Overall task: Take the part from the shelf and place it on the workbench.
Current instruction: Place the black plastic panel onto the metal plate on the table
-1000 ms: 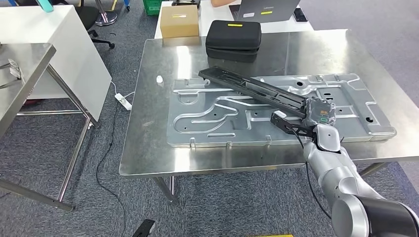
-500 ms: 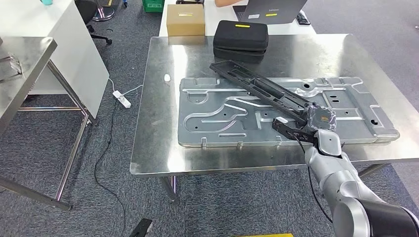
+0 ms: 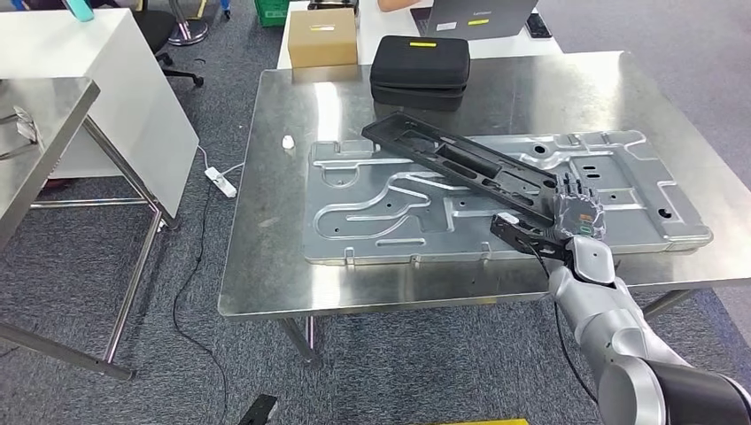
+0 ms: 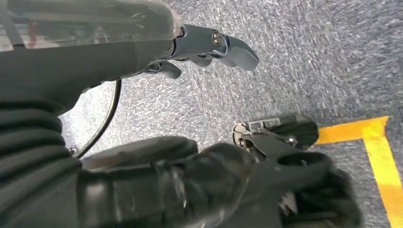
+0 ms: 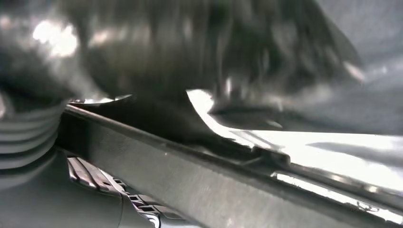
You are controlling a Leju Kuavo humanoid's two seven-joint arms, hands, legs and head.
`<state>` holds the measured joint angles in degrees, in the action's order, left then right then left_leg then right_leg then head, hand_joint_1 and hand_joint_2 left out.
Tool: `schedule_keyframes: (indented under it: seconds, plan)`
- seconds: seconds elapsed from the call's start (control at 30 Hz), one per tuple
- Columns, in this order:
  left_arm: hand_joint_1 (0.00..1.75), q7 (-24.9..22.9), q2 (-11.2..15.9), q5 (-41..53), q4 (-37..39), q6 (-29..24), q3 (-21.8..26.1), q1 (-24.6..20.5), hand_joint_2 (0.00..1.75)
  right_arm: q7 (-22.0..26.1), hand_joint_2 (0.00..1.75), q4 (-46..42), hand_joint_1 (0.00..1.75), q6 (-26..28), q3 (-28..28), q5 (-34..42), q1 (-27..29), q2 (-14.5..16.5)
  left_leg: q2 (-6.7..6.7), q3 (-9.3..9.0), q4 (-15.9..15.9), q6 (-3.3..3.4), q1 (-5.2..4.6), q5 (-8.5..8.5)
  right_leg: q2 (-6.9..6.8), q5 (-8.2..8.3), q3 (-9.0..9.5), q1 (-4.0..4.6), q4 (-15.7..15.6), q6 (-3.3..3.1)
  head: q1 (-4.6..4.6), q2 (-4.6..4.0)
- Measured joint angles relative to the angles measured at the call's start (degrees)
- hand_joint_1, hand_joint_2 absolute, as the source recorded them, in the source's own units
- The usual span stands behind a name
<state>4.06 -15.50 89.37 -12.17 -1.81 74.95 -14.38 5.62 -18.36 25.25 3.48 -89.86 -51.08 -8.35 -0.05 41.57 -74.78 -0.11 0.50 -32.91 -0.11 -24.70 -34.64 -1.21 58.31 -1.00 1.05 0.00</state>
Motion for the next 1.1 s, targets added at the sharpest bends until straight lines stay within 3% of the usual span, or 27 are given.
schedule_keyframes:
  seconds: [0.03,0.1,0.17,0.27,0.33,0.37,0.43,0.47,0.5,0.53,0.63,0.7,0.73,0.83,0.87,0.97,1.0,1.03,1.1]
  plan:
    - [0.00,-0.04,0.03,0.00,0.00,0.00,0.00,0.06,0.00,0.02,0.00,0.00,0.00,-0.01,0.04,0.00,0.06,0.00,0.00,-0.59,1.35,-0.01,0.05,1.35,0.03,-0.04,0.00,-0.03,0.10,0.05,0.01,0.00]
    - [0.00,-0.11,0.09,0.00,0.00,0.00,0.00,0.04,0.00,0.01,0.00,0.00,0.00,-0.01,0.17,0.00,0.11,0.00,0.00,-4.36,9.24,0.19,0.11,5.27,0.10,-0.20,0.00,-0.05,0.38,0.31,-0.01,0.00]
    - [0.00,-0.13,0.13,0.00,0.00,0.00,0.00,-0.07,0.00,-0.01,0.00,0.00,0.00,-0.01,0.33,-0.01,0.09,-0.02,-0.05,-7.23,15.23,0.64,-0.03,7.19,0.15,-0.30,-0.14,0.14,0.61,0.90,-0.03,0.00]
    - [0.00,-0.13,0.13,0.00,0.00,0.01,0.00,-0.03,0.00,0.10,0.00,0.00,0.00,0.01,0.54,0.07,0.12,-0.03,-0.07,-7.60,16.42,1.60,-0.18,7.57,0.20,-0.06,-0.28,0.18,0.37,2.00,-0.06,0.00]
    - [0.00,-0.13,0.11,0.00,0.00,0.01,0.00,-0.08,0.00,0.29,0.00,0.00,0.00,-0.01,0.80,0.17,0.10,-0.07,0.01,-7.76,17.08,2.46,-0.03,8.09,0.19,-1.14,-0.96,0.01,1.71,2.55,-0.09,0.00]
    - [0.00,-0.13,0.11,0.00,0.00,0.01,0.00,-0.12,0.00,0.34,0.00,0.00,0.00,-0.03,0.94,0.19,0.04,-0.15,0.04,-7.80,17.36,2.79,0.06,8.31,0.17,-2.54,-2.02,-0.05,4.00,2.71,-0.11,0.00]
    - [0.00,-0.19,0.11,-0.01,0.00,-0.02,0.00,-0.06,0.00,0.37,0.00,0.00,0.00,-0.32,1.15,0.11,-0.11,-0.33,0.01,-7.70,17.37,3.03,-0.03,8.39,0.15,-6.14,-5.53,-0.08,11.53,2.93,-0.12,0.00]
    - [0.00,-0.26,0.12,-0.01,0.00,-0.04,0.01,0.00,0.00,0.38,0.00,0.00,0.00,-0.70,1.22,0.06,-0.19,-0.42,-0.01,-7.67,17.30,3.07,-0.09,8.36,0.14,-7.23,-7.18,-0.08,14.89,3.00,-0.11,0.00]
    - [0.00,-0.35,0.13,-0.02,0.00,-0.08,0.01,0.06,0.00,0.39,0.00,0.00,0.00,-1.22,1.26,0.02,-0.34,-0.50,-0.02,-7.65,17.21,3.09,-0.15,8.30,0.14,-7.32,-8.05,-0.08,16.53,3.00,-0.11,0.00]
    - [0.00,-0.42,0.13,-0.02,0.00,-0.11,0.02,0.09,0.00,0.42,0.00,0.00,0.00,-1.75,1.27,0.00,-0.60,-0.60,-0.02,-7.64,17.06,3.09,-0.20,8.22,0.14,-6.27,-7.81,-0.07,15.87,2.91,-0.11,0.00]
    - [0.00,-0.48,0.11,-0.02,0.00,-0.15,0.02,0.07,0.00,0.58,0.00,-0.08,0.00,-2.50,1.27,0.00,-2.01,-0.95,-0.04,-7.55,16.49,2.73,-0.34,7.79,0.12,-1.03,-2.60,0.21,4.82,2.18,-0.11,0.00]
    - [0.00,-0.56,0.10,-0.07,0.00,-0.16,0.02,0.07,0.00,0.68,0.00,-0.15,0.00,-2.53,1.27,-0.01,-2.81,-1.09,-0.06,-7.31,16.30,2.25,-0.43,7.68,0.15,-0.21,-0.74,0.62,0.88,1.71,-0.11,0.00]
    - [0.00,-0.61,0.11,-0.10,0.00,-0.17,0.02,0.08,0.00,0.70,0.00,-0.17,0.00,-2.59,1.27,-0.01,-3.09,-1.15,-0.07,-7.23,16.32,1.98,-0.46,7.73,0.18,-0.28,-0.64,0.79,0.75,1.56,-0.10,0.00]
    - [0.00,-0.70,0.16,-0.26,0.00,-0.15,0.02,0.10,0.00,0.73,0.00,-0.39,0.00,-3.90,1.26,-0.01,-4.56,-1.38,-0.10,-6.70,15.14,1.06,-0.50,6.74,0.20,0.08,-0.44,0.27,0.22,0.78,-0.07,0.00]
    - [0.00,-0.68,0.17,-0.31,0.00,-0.10,0.02,0.11,0.00,0.76,0.00,-0.52,0.00,-4.76,1.23,-0.01,-5.51,-1.49,-0.11,-5.80,13.14,0.75,-0.46,5.46,0.17,0.18,-0.37,0.07,0.04,0.48,-0.05,0.00]
    - [0.00,-0.55,0.25,-0.40,0.00,0.04,0.04,0.26,0.00,0.88,0.00,-0.79,0.00,-7.47,0.97,-0.01,-9.15,-2.11,-0.09,-0.62,2.25,0.12,-0.14,0.60,0.13,0.16,-0.42,0.07,0.13,0.08,-0.03,0.00]
    - [0.00,-0.51,0.29,-0.44,0.00,0.05,0.05,0.37,0.00,0.93,0.00,-0.87,0.00,-8.32,0.88,-0.01,-10.34,-2.38,-0.08,0.55,0.00,0.02,-0.07,0.24,0.13,0.12,-0.43,0.09,0.21,0.06,-0.03,0.00]
    - [0.00,-0.48,0.35,-0.49,0.00,0.06,0.07,0.48,0.00,1.00,0.00,-1.02,0.00,-9.09,0.81,-0.01,-11.47,-2.60,-0.08,0.68,-0.02,-0.02,-0.02,1.04,0.14,0.07,-0.43,0.09,0.31,0.07,-0.03,0.00]
    - [0.00,-0.44,0.52,-0.55,0.00,0.05,0.10,0.60,0.00,1.16,0.00,-1.50,0.00,-10.60,0.72,-0.01,-13.84,-3.04,-0.07,-2.16,6.25,0.23,0.03,5.03,0.22,-0.09,-0.40,0.07,0.54,0.24,-0.02,0.00]
